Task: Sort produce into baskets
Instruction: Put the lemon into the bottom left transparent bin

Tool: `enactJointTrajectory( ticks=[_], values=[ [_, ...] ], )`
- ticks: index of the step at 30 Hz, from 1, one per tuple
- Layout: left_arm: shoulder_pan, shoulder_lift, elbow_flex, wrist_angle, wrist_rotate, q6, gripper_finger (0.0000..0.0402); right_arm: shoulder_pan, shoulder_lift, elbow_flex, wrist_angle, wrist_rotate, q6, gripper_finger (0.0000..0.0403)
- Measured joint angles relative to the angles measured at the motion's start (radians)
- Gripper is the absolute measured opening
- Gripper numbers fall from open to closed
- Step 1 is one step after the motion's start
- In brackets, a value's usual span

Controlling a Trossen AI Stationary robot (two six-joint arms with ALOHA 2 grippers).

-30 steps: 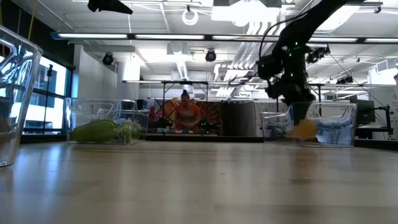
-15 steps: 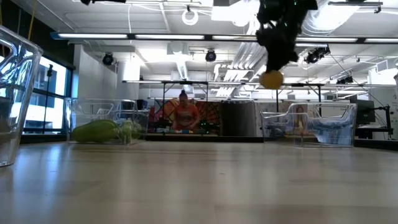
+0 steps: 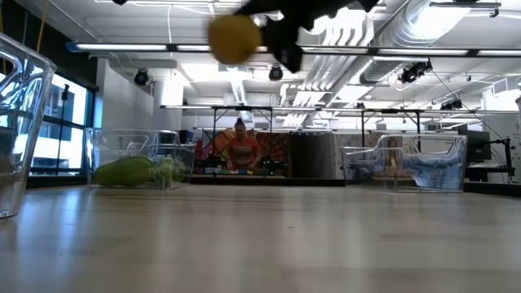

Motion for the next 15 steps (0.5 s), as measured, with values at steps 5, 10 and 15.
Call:
enactJointTrajectory(
  ticks=[5,10,15],
  values=[
    [-0.001,-0.020,0.000,-0.051,0.141,0.016,0.0395,0.161,0.170,0.029,0.332,0.083,0.217,0.0113],
    [-0.016,-0.039,0.000,-0.073,0.160,0.080,0.0395,0.256,0.344,0.178,0.392,0.220,0.299,0.0114],
    [-0.028,-0.046,0.000,-0.063,0.160,0.086,0.0395,0.295,0.502,0.380,0.384,0.242,0.307,0.0114]
  ],
)
